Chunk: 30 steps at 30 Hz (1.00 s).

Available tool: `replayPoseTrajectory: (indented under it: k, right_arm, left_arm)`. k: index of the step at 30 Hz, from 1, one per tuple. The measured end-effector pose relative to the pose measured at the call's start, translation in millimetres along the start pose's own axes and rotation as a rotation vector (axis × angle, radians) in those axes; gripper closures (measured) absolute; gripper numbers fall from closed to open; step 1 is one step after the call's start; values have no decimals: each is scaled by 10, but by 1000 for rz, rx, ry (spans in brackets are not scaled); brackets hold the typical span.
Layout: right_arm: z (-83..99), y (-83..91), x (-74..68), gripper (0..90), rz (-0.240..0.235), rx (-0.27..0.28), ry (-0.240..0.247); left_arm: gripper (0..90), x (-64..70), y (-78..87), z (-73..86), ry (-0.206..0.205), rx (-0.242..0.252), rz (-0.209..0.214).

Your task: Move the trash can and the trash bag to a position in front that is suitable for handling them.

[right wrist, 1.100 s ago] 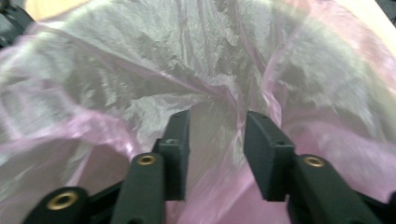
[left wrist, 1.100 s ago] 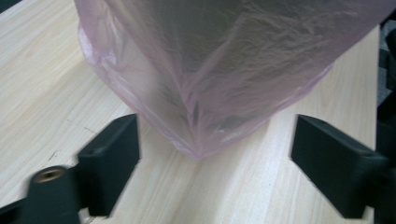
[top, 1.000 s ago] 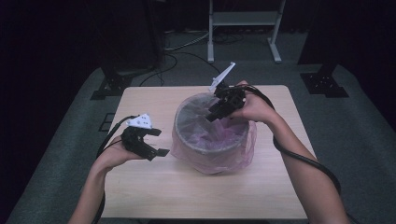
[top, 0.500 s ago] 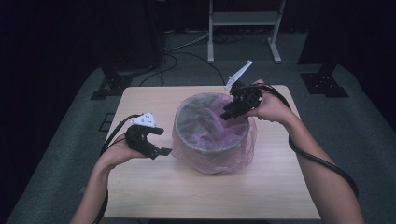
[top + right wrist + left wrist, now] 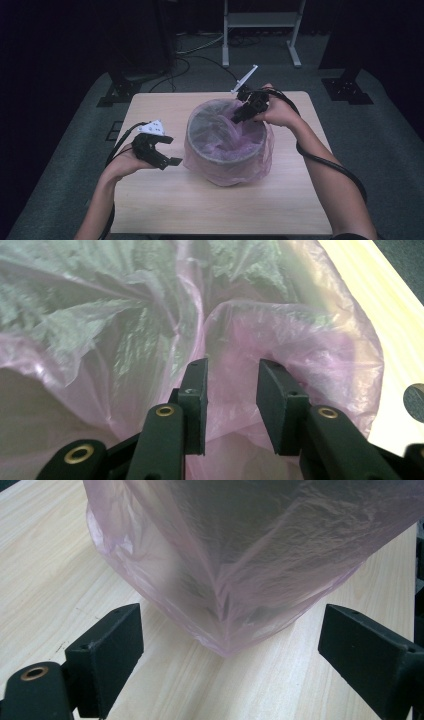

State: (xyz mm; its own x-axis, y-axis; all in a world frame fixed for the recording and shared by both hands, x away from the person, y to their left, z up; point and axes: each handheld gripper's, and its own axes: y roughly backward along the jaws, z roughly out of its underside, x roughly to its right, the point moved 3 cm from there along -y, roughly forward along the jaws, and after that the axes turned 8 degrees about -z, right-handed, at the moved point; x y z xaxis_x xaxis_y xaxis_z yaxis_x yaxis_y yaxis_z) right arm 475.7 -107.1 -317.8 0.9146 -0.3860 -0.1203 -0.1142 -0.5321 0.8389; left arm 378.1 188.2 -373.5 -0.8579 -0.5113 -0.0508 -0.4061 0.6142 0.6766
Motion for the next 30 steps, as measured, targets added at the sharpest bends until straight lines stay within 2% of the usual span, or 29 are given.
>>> replayPoseTrajectory:
  k: [6, 9, 10, 11, 14, 21, 26, 27, 28, 29, 30]
  right_arm:
    - [9, 56, -67, 629, 16, 7, 8]
    - [21, 174, -183, 626, 10, 24, 39]
    - [21, 174, -183, 626, 10, 24, 39]
    - [-7, 185, -242, 628, -7, 23, 52]
    - [-71, 119, -273, 628, -25, 19, 62]
    - [-152, -88, -204, 641, -46, -2, 59]
    - [-155, -62, -173, 616, -60, 25, 51]
    - [-139, -1, -175, 591, -65, 48, 51]
    - [-139, -1, -175, 591, -65, 48, 51]
    - [-99, 82, -178, 563, -80, 78, 54]
    - [-99, 82, -178, 563, -80, 78, 54]
  left_arm:
    - [96, -3, 20, 30, -1, -3, -4]
    - [97, 1, 21, 29, 0, -3, -4]
    - [97, 1, 21, 29, 0, -3, -4]
    - [97, 5, 19, 21, -1, -3, -3]
    - [97, 15, 12, 10, -1, 2, -2]
    - [97, -4, 13, 33, 4, -1, -4]
    - [97, -21, 36, 53, 6, -3, -7]
    - [97, -24, 46, 69, 9, 2, -10]
    - [97, -24, 46, 69, 9, 2, -10]
    - [97, -24, 51, 90, 10, 0, -12]
    - [97, -24, 51, 90, 10, 0, -12]
